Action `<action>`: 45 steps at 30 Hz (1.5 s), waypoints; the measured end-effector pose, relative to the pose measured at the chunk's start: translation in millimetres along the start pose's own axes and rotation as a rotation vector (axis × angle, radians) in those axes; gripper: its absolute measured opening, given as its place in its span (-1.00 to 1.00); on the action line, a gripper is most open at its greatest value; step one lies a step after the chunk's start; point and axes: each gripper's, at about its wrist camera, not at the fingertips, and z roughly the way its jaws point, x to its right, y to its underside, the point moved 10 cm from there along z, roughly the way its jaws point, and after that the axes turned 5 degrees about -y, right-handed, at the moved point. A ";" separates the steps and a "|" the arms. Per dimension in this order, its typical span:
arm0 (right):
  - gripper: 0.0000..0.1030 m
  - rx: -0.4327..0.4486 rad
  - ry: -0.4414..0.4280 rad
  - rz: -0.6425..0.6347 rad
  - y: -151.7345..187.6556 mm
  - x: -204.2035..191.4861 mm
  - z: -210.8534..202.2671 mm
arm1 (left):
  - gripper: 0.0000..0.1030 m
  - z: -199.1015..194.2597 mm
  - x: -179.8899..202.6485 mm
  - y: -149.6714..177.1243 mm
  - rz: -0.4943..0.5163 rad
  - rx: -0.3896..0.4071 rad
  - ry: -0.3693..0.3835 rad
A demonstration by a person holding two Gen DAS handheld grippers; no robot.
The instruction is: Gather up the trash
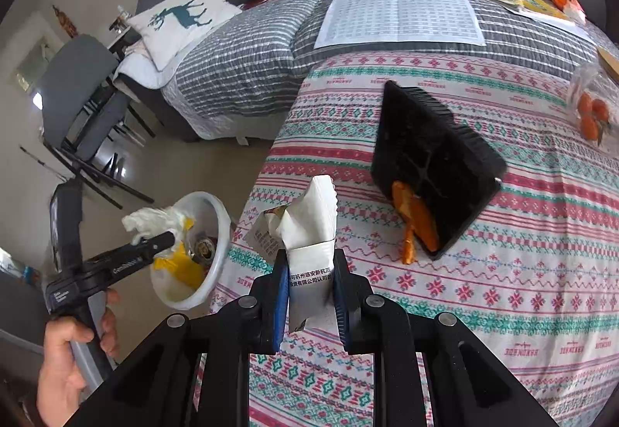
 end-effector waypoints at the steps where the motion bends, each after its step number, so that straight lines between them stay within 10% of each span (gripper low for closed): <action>1: -0.59 -0.004 0.003 -0.007 -0.5 -2.6 3.0 | 0.60 0.3 -2.8 1.3 0.005 0.000 -0.029; 6: -0.59 -0.019 -0.007 -0.014 -0.5 -15.5 17.1 | 0.88 -9.0 -20.9 9.2 0.002 -0.003 -0.077; 27: -0.56 -0.099 -0.142 -0.091 15.2 -125.6 120.3 | 0.99 -29.1 -80.6 29.7 0.066 0.064 -0.123; 31: -0.29 -0.095 -0.152 -0.096 15.8 -132.1 126.5 | 0.99 -28.2 -82.3 30.8 0.063 0.057 -0.122; 35: 0.09 -0.074 -0.140 -0.097 13.4 -126.8 119.7 | 0.99 -28.9 -84.1 32.6 0.061 0.053 -0.122; 45: 0.20 -0.018 0.079 -0.108 7.9 -59.0 71.7 | 0.99 -28.0 -73.5 35.8 0.035 0.011 -0.053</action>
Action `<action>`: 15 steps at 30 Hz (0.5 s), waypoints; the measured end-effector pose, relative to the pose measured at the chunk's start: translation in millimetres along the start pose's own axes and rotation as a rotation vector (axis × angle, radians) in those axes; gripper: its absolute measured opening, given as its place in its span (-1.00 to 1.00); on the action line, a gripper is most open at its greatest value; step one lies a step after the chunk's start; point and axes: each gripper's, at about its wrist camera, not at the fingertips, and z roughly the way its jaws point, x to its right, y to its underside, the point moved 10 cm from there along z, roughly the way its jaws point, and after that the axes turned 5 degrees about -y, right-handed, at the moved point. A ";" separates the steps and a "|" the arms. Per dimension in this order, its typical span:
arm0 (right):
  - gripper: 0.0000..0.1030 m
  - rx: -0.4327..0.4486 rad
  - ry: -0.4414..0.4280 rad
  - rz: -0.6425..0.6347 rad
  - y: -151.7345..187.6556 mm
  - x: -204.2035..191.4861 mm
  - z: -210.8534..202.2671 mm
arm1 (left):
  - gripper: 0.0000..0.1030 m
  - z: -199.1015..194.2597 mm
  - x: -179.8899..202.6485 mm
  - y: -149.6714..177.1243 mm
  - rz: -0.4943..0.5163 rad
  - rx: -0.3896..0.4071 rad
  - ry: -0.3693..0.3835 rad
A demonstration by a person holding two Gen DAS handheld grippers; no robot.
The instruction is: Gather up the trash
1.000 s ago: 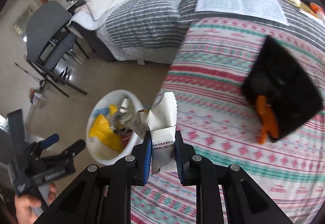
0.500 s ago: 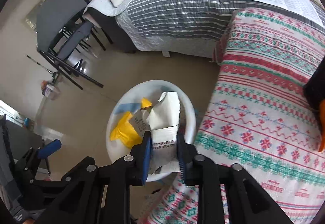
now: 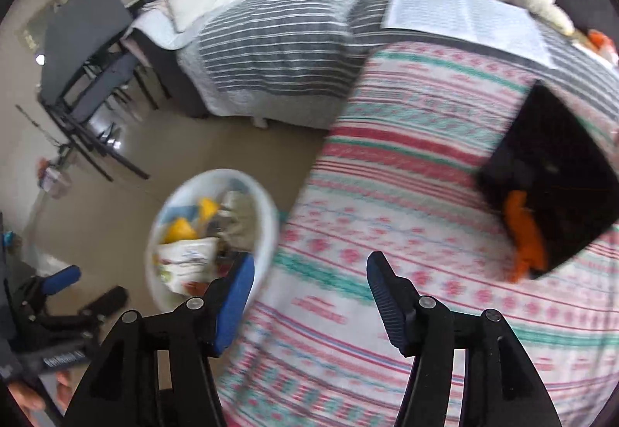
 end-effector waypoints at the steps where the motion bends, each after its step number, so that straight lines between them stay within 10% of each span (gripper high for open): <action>1: 0.20 -0.001 0.032 0.003 0.6 12.1 -4.0 | 0.99 -0.4 2.3 0.3 -0.006 -0.006 0.013; 15: -0.11 -0.054 0.208 0.118 4.0 144.6 -20.0 | 0.99 -10.8 48.2 -13.2 0.025 -0.007 0.110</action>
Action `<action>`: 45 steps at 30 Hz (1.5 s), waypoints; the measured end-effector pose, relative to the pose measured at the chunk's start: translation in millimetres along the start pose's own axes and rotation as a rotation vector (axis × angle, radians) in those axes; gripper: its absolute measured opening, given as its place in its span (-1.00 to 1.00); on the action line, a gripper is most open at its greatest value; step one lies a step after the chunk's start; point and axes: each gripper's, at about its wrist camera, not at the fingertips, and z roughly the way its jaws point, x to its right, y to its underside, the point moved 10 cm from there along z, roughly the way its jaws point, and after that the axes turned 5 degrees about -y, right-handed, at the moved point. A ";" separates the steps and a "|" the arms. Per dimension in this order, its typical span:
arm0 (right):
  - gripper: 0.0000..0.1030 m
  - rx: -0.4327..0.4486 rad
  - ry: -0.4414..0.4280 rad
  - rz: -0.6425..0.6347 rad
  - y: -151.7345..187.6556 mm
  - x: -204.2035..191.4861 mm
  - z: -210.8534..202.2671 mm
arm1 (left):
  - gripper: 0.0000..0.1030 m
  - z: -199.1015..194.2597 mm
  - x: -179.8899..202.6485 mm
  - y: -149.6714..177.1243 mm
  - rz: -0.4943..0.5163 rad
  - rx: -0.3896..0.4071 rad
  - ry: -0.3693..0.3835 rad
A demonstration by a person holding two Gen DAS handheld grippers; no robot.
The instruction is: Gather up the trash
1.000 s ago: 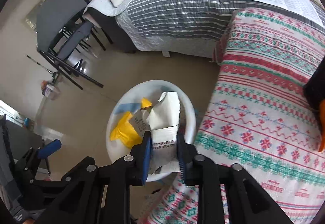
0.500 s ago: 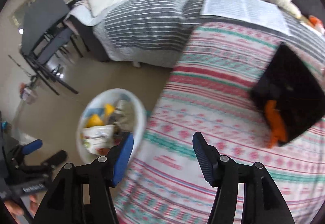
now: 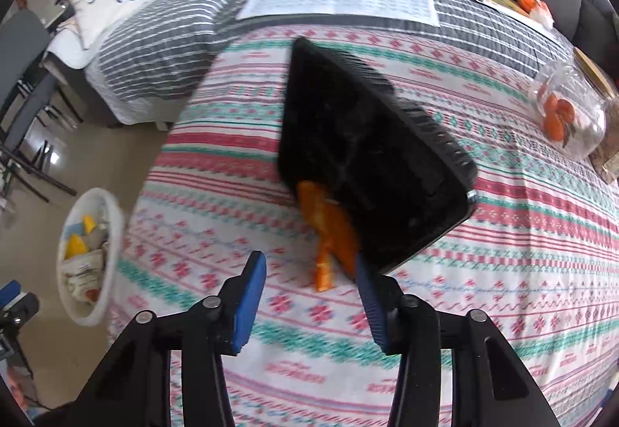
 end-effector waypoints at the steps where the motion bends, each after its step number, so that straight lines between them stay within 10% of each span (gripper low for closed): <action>1: -0.15 -0.004 0.008 -0.002 -0.4 3.3 2.1 | 0.99 0.4 1.7 -1.0 0.002 0.000 0.002; 7: -0.32 -0.040 0.025 0.002 -4.0 8.6 23.8 | 0.98 2.1 7.0 -4.4 -0.001 -0.003 0.010; 11: -0.84 -0.035 -0.004 0.008 -6.6 10.8 25.0 | 0.99 2.2 10.7 -4.0 0.002 -0.006 0.012; 30: -0.97 0.054 -0.222 -0.010 29.9 16.4 -76.2 | 0.98 -2.3 86.8 -5.9 0.097 0.004 0.064; 34: -0.85 0.018 -0.184 0.041 46.4 52.0 -71.0 | 0.98 -5.6 111.5 -8.1 0.116 0.007 0.089; 38: -0.11 -0.042 -0.143 0.057 68.9 72.5 -57.4 | 0.98 -3.9 128.2 -13.2 0.130 0.013 0.089; 45: 0.01 -0.124 -0.193 -0.034 82.4 31.1 -34.0 | 0.99 1.6 119.7 -7.3 0.107 -0.009 0.064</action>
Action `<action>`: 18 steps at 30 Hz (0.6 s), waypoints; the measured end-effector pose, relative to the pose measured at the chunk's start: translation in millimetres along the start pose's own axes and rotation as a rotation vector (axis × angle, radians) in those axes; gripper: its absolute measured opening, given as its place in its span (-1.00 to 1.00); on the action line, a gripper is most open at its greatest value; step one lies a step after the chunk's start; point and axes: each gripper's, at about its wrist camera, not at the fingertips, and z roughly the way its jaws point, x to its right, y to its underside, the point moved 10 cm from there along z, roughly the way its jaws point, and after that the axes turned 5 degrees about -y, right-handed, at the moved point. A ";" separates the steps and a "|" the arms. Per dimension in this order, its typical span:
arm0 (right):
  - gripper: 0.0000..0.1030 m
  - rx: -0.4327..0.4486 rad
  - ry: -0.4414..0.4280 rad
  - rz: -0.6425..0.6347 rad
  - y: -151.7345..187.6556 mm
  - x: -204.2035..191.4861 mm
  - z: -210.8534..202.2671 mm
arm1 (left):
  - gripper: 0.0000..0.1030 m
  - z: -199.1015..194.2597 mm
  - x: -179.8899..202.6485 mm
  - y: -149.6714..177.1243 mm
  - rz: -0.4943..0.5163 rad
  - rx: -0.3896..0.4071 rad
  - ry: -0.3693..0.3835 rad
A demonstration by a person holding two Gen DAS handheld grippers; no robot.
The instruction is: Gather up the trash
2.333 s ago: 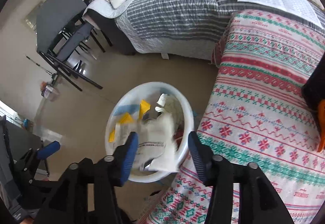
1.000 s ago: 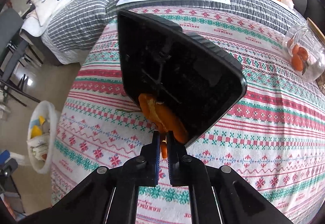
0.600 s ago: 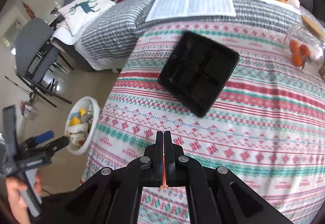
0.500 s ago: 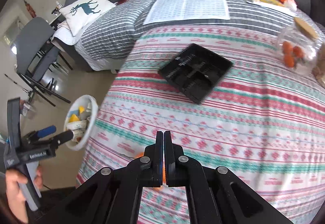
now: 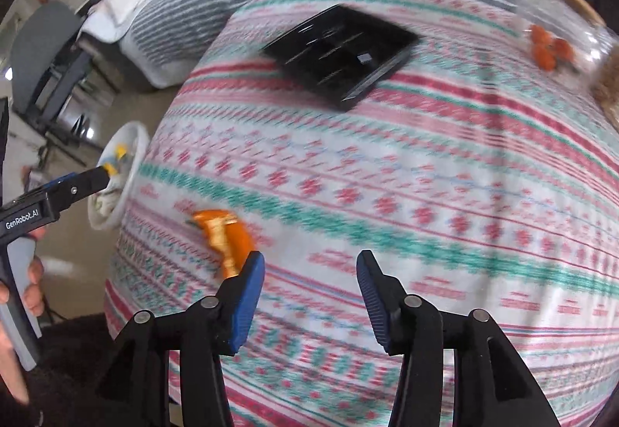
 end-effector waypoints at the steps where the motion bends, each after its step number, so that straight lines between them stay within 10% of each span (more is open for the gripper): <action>1: 0.02 -0.013 -0.011 -0.008 -0.5 -8.5 6.2 | 0.98 -0.3 -4.4 2.0 -0.004 -0.001 -0.006; 10: 0.06 -0.098 0.021 -0.082 -0.2 -57.1 57.8 | 0.98 -1.5 -43.2 11.3 -0.043 -0.005 -0.038; 14: -0.60 -0.082 0.079 -0.134 -4.2 -60.4 61.0 | 0.98 0.8 -45.1 10.2 -0.057 -0.010 -0.041; 18: -0.66 -0.040 0.110 -0.109 -15.1 -41.2 41.5 | 0.98 2.5 -31.6 6.3 -0.056 -0.006 -0.036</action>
